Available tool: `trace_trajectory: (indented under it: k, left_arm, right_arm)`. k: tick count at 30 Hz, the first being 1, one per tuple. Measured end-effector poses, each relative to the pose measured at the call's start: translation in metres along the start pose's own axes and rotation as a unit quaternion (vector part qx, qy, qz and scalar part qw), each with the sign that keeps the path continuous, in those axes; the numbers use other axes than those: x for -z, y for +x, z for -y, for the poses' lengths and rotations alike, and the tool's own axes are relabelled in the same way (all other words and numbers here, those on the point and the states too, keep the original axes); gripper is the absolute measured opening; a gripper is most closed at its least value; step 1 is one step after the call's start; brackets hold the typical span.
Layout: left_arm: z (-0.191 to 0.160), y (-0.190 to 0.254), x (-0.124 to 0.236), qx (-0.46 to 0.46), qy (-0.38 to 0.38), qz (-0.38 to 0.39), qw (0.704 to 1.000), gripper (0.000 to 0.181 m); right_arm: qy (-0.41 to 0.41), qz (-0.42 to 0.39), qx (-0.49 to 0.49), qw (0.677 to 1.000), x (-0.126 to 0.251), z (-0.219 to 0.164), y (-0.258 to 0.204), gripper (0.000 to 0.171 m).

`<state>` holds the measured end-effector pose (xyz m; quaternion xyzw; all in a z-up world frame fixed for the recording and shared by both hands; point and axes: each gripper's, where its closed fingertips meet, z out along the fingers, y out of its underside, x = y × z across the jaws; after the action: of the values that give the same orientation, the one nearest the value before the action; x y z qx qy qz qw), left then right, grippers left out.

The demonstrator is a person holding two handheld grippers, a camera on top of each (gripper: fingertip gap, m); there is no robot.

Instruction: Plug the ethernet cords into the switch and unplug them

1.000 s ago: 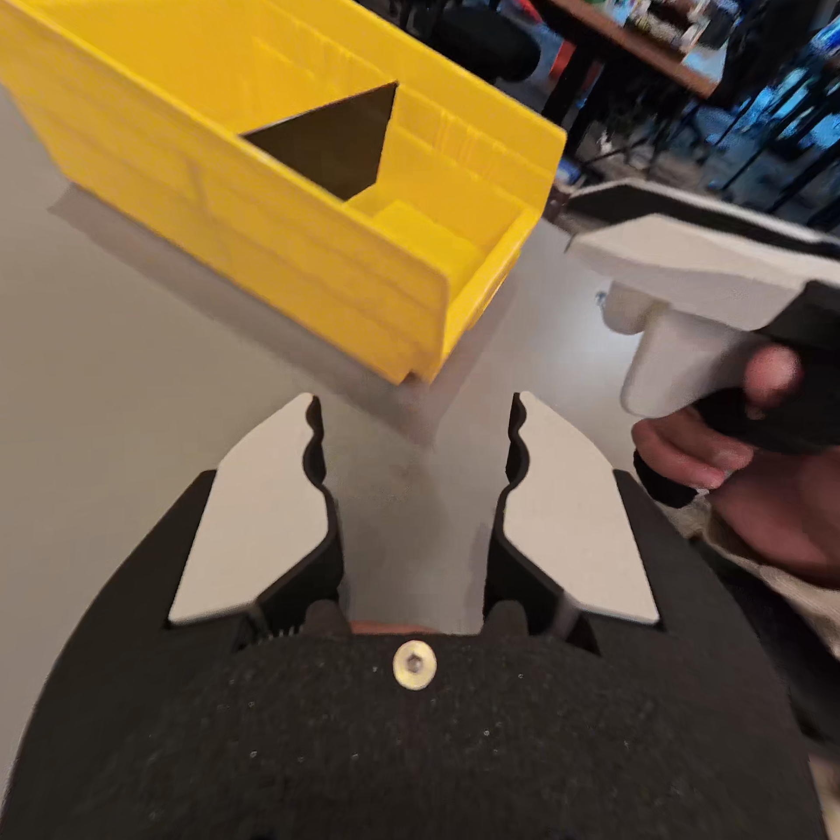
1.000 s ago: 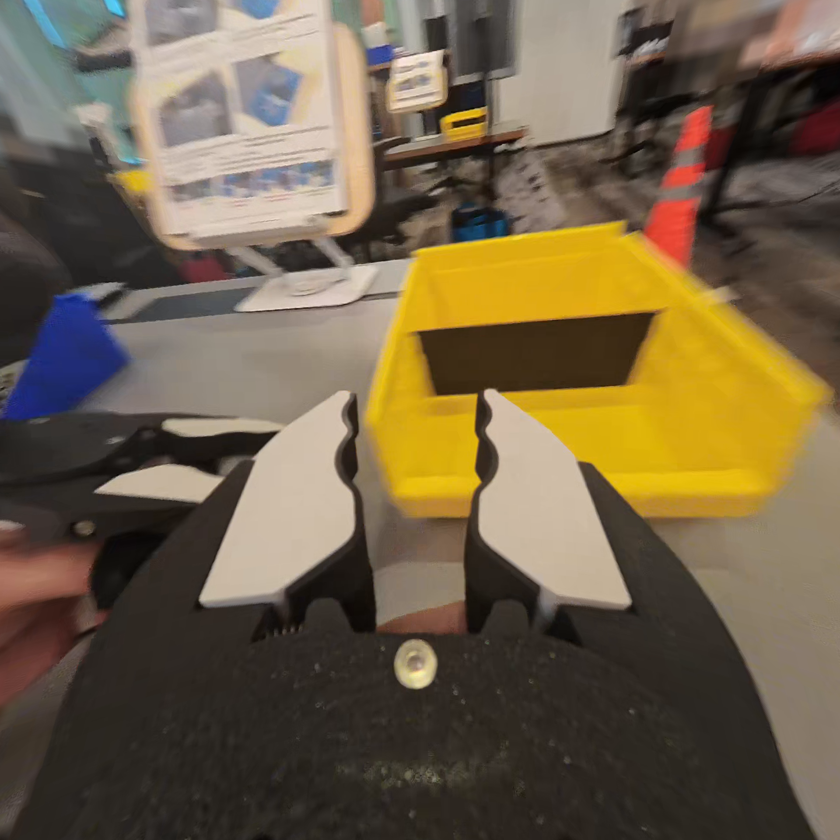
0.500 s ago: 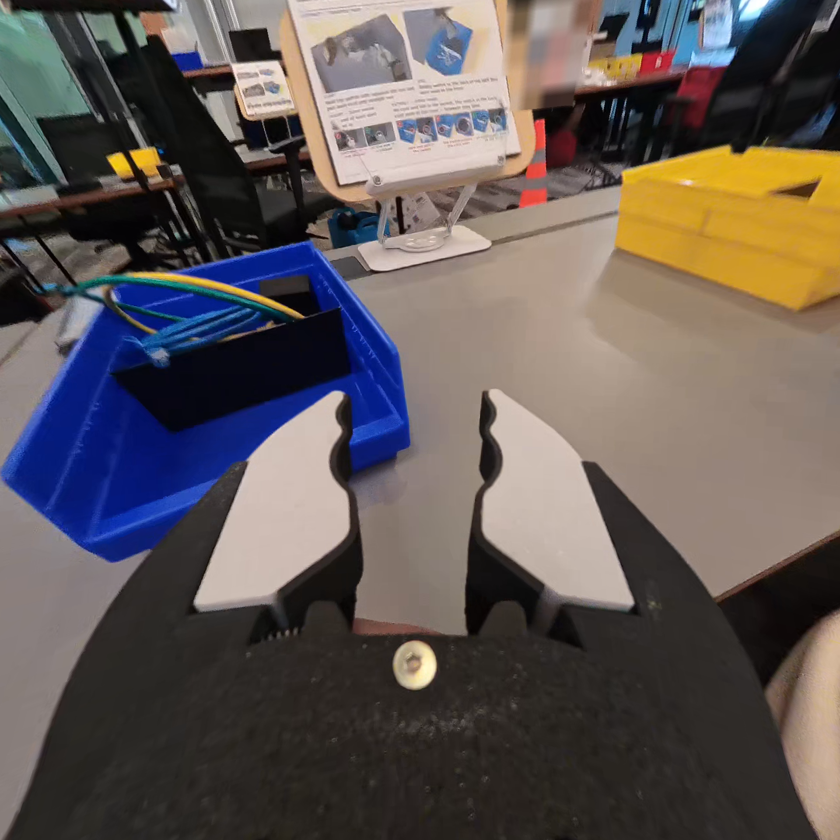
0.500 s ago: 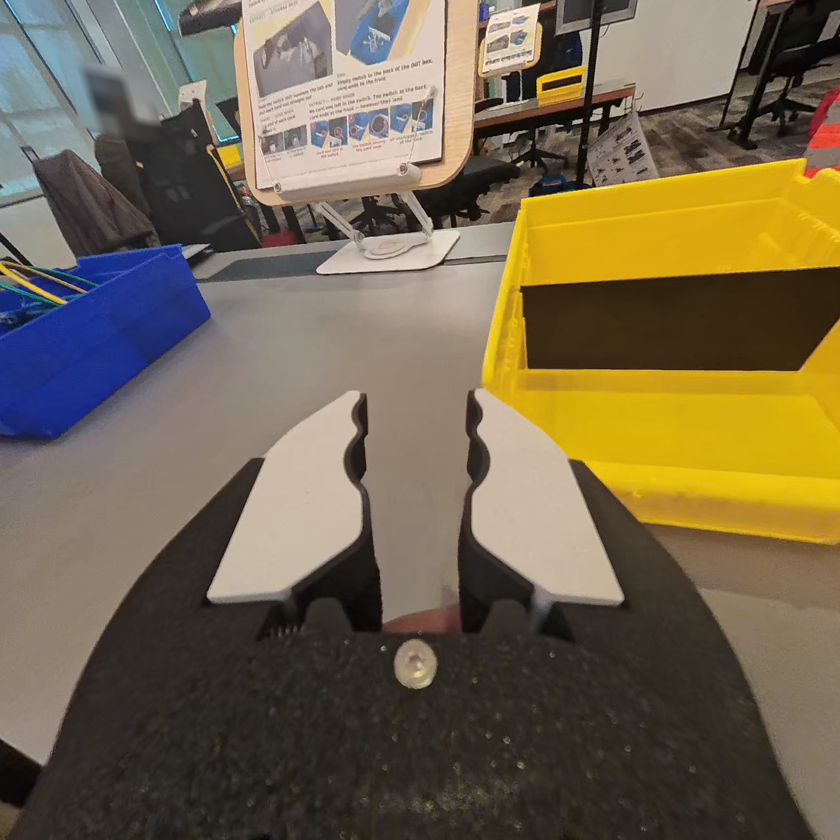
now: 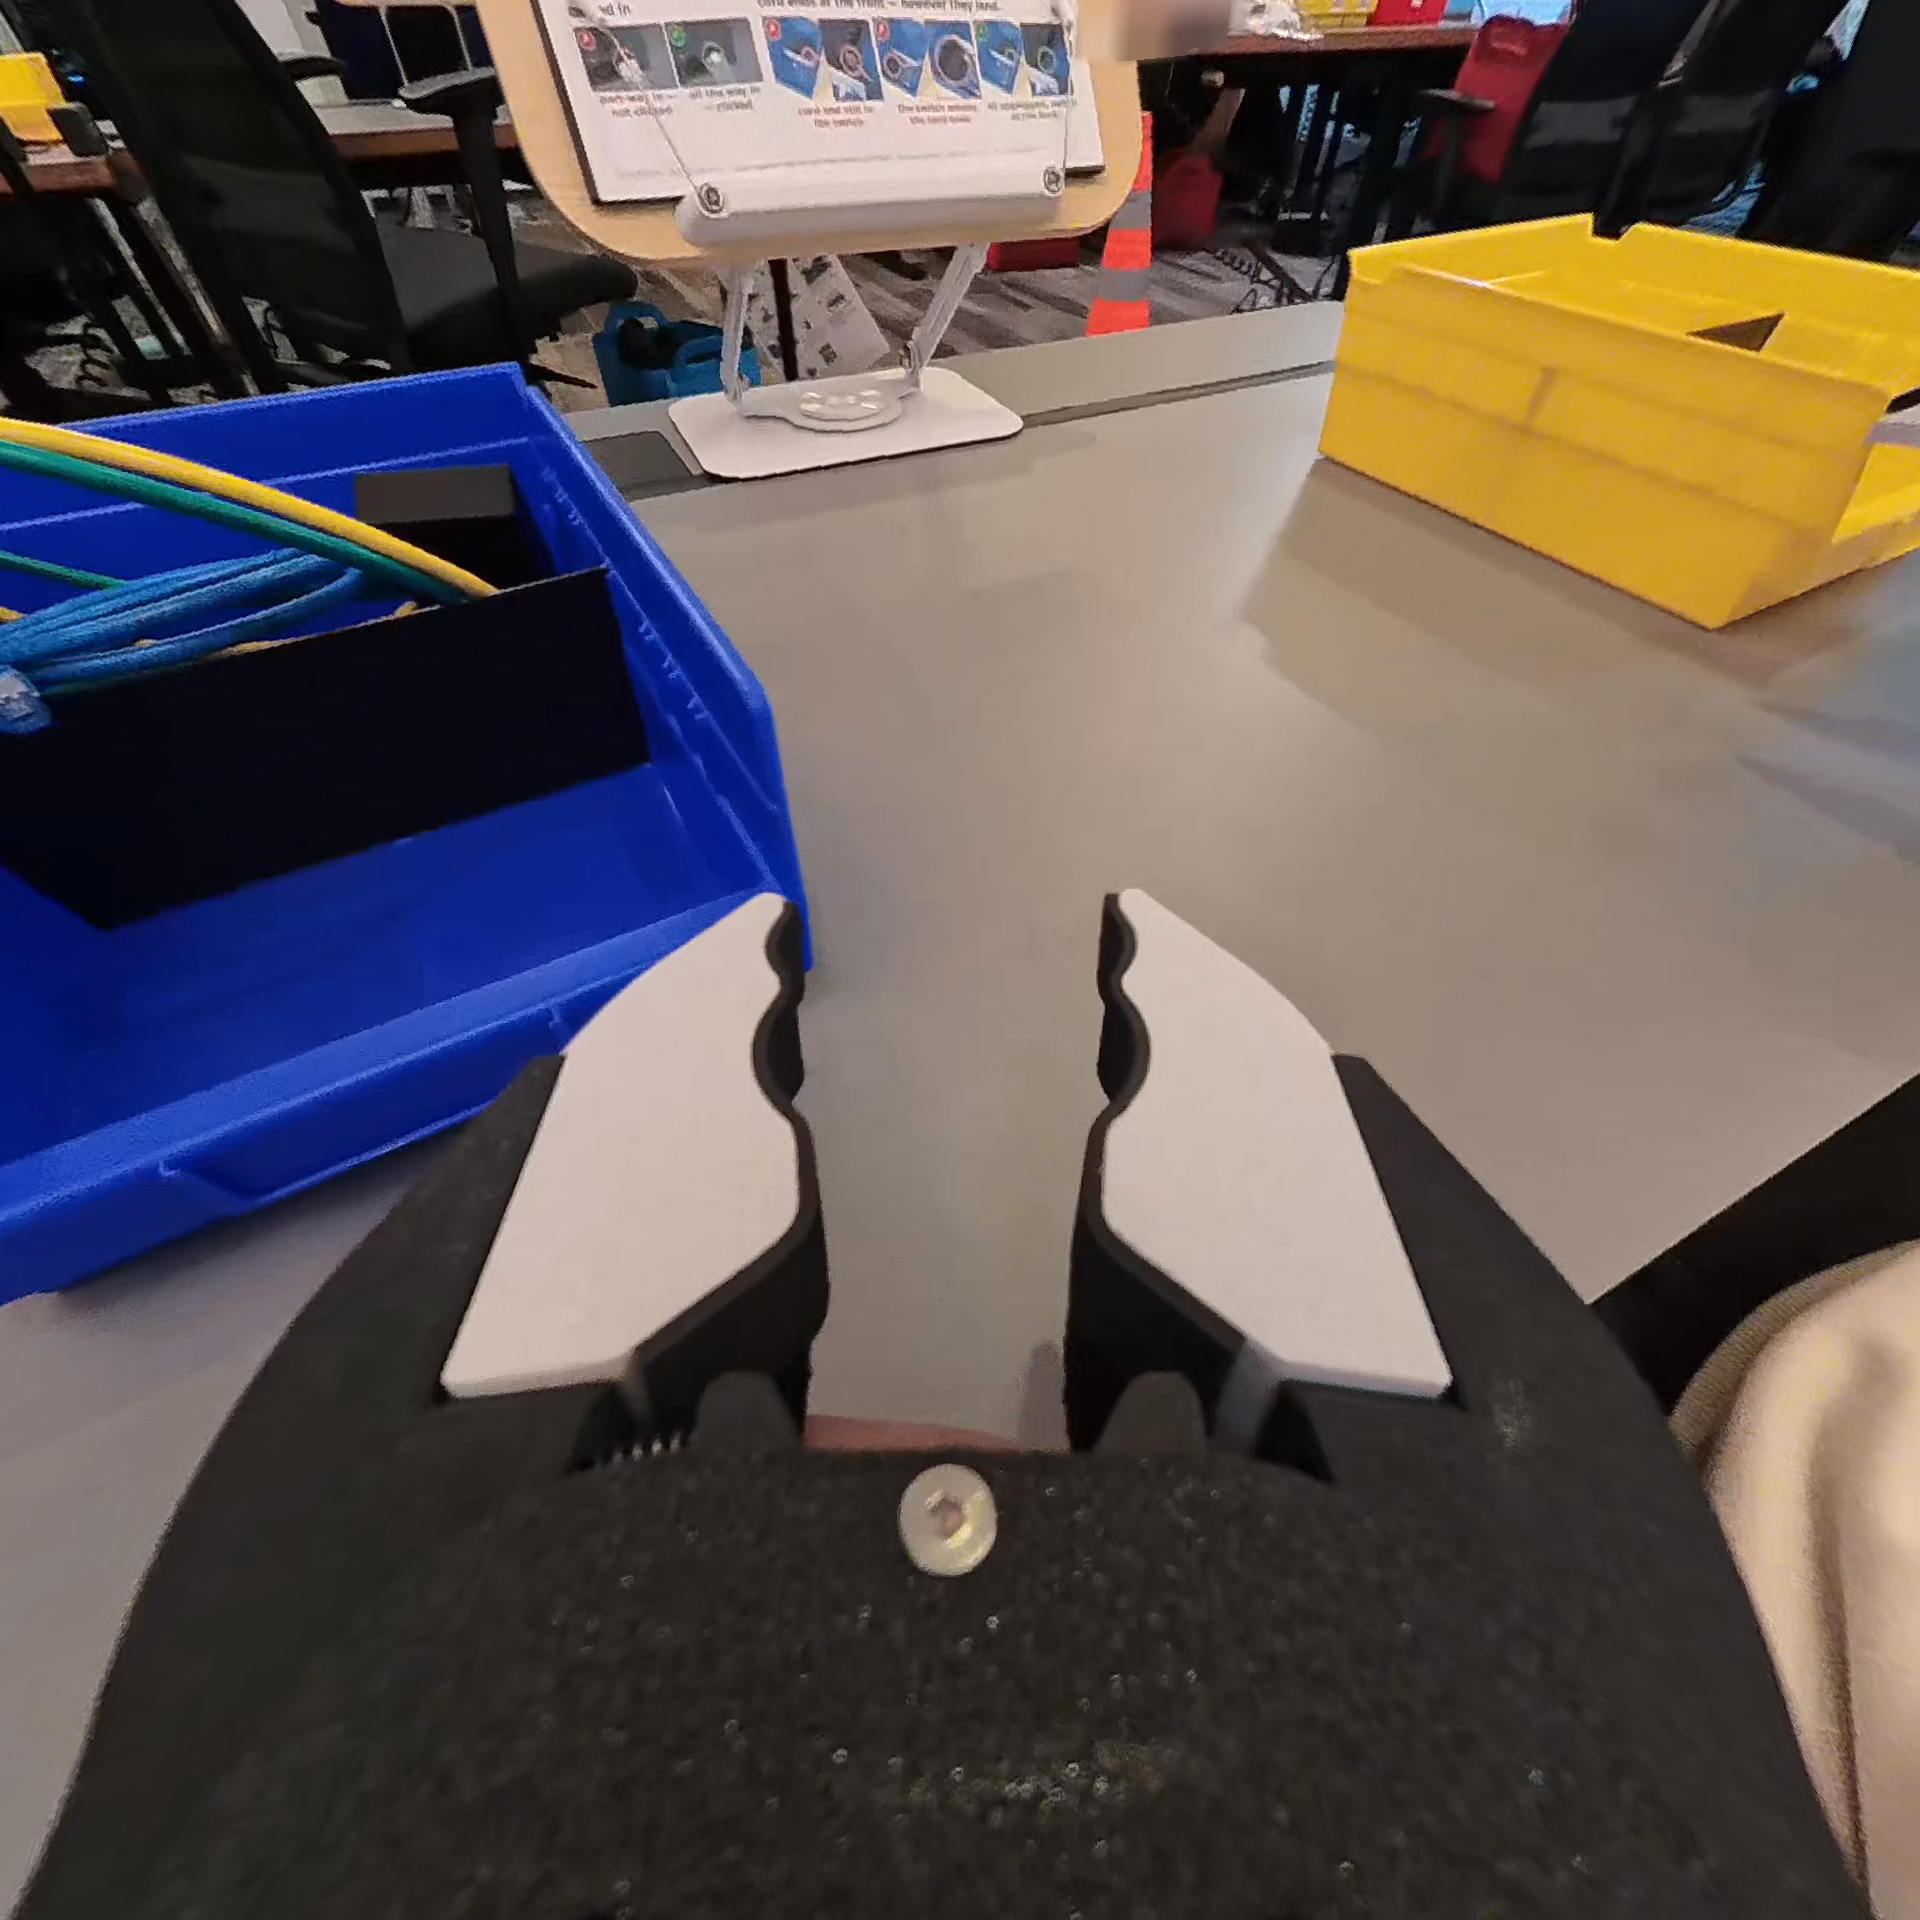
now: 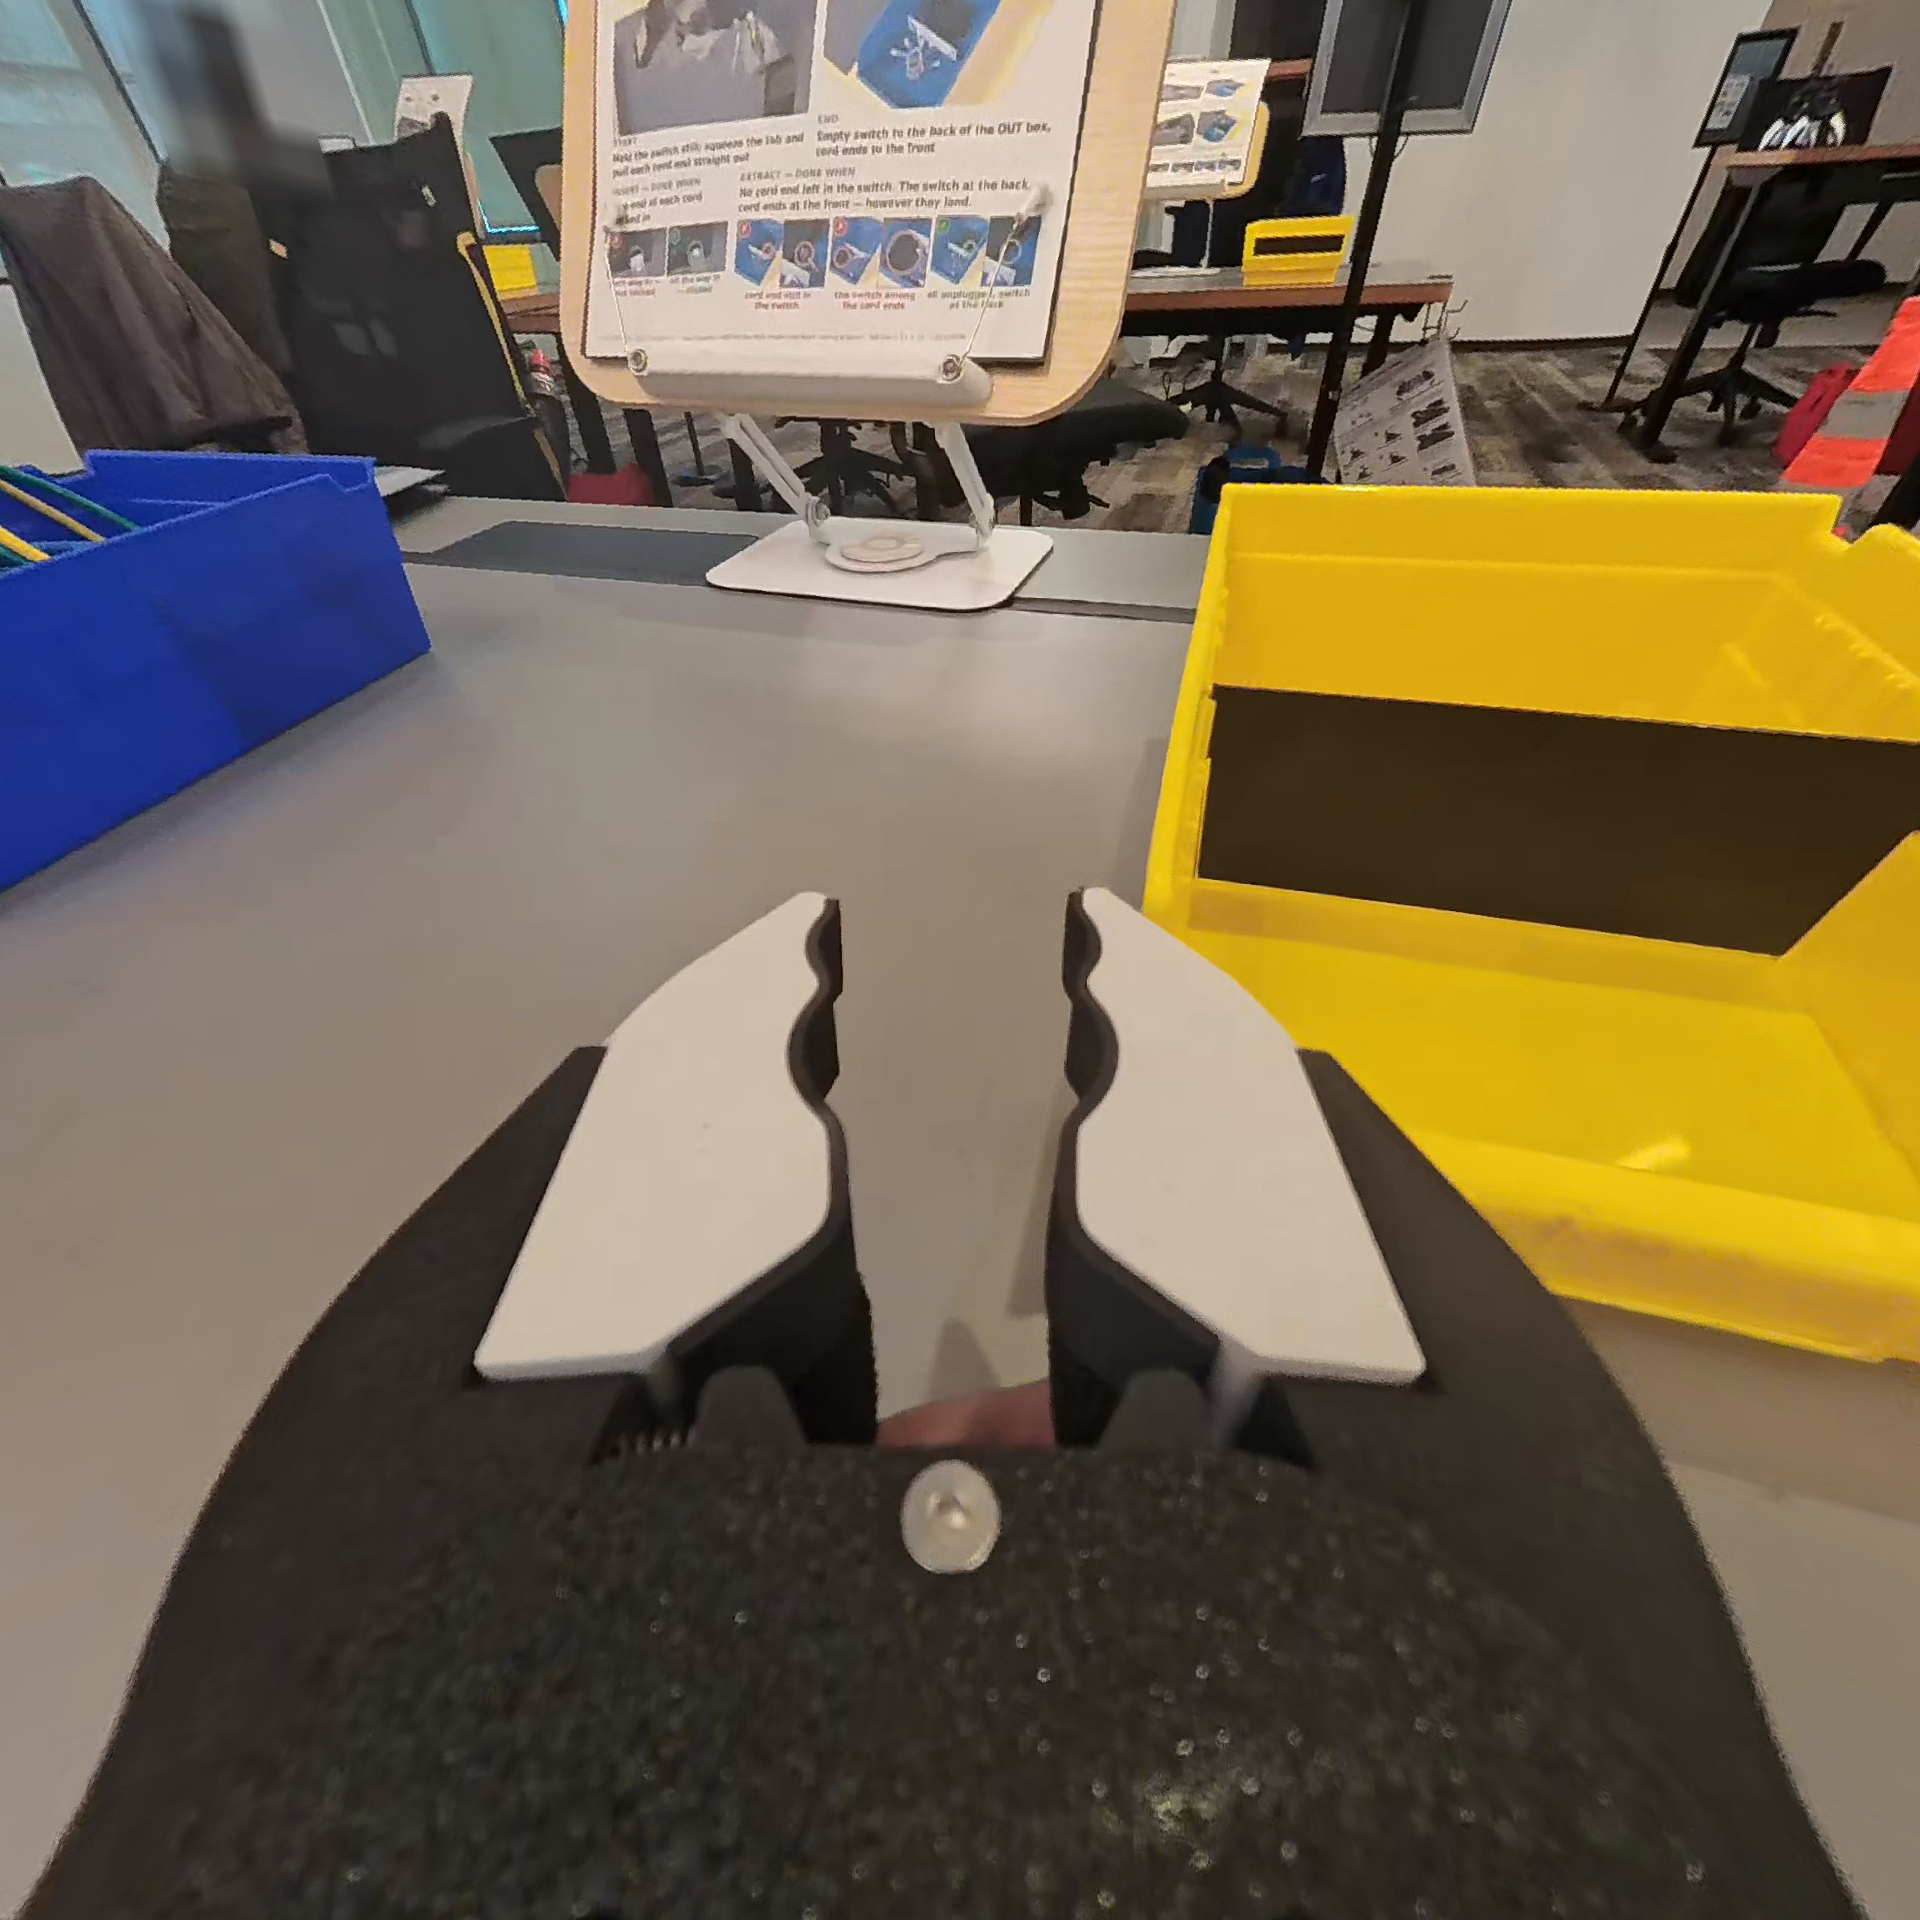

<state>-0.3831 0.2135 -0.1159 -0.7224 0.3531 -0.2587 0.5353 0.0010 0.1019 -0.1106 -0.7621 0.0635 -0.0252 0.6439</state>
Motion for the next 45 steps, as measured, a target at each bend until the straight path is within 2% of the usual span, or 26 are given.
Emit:
trace_trajectory:
  k: [10,14,18,20,23,25,28,34,35,38,41,45]
  left_arm:
    - [-0.002,-0.007,-0.001,0.028,-0.004,0.005,1.000,0.049]
    - [-0.002,-0.026,0.002,-0.014,-0.012,0.047,0.999,0.050]
    - [-0.003,-0.013,-0.006,-0.068,-0.100,-0.060,0.991,0.048]
    - [0.018,-0.027,-0.012,-0.139,-0.110,-0.054,0.983,0.048]
    - [0.076,-0.056,-0.031,-0.214,-0.082,-0.030,0.973,0.041]
    - [0.098,-0.079,-0.054,-0.278,-0.130,-0.017,0.952,0.051]
    - [0.110,-0.112,-0.097,-0.393,-0.208,-0.007,0.896,0.054]
    - [0.074,-0.169,-0.168,-0.525,-0.344,-0.065,0.776,0.050]
    - [0.067,-0.177,-0.177,-0.527,-0.360,-0.072,0.766,0.050]
    - [0.051,-0.191,-0.203,-0.508,-0.391,-0.093,0.762,0.054]
    - [0.036,-0.202,-0.221,-0.518,-0.416,-0.100,0.741,0.056]
    - [0.016,-0.207,-0.236,-0.533,-0.437,-0.112,0.716,0.044]
  right_arm:
    - [-0.023,-0.002,-0.011,1.000,-0.003,-0.008,0.001,0.041]
    - [-0.019,0.038,-0.044,0.998,0.003,-0.008,-0.021,0.041]
    - [-0.025,0.046,-0.009,0.999,0.001,-0.010,-0.035,0.041]
    - [-0.031,0.039,0.008,0.999,-0.001,-0.012,-0.036,0.041]
    - [-0.031,0.047,0.006,0.998,-0.002,-0.013,-0.038,0.041]
    - [-0.036,0.050,0.002,0.998,-0.004,-0.015,-0.038,0.041]
    - [-0.043,0.052,0.005,0.998,-0.006,-0.019,-0.038,0.041]
    - [-0.049,0.050,0.003,0.998,-0.006,-0.022,-0.036,0.041]
    - [-0.049,0.051,-0.002,0.998,-0.005,-0.022,-0.035,0.041]
    - [-0.048,0.050,-0.014,0.997,-0.003,-0.023,-0.032,0.041]
    - [-0.055,0.049,-0.028,0.997,-0.003,-0.026,-0.028,0.042]
    - [-0.058,0.059,-0.046,0.996,-0.005,-0.027,-0.028,0.042]
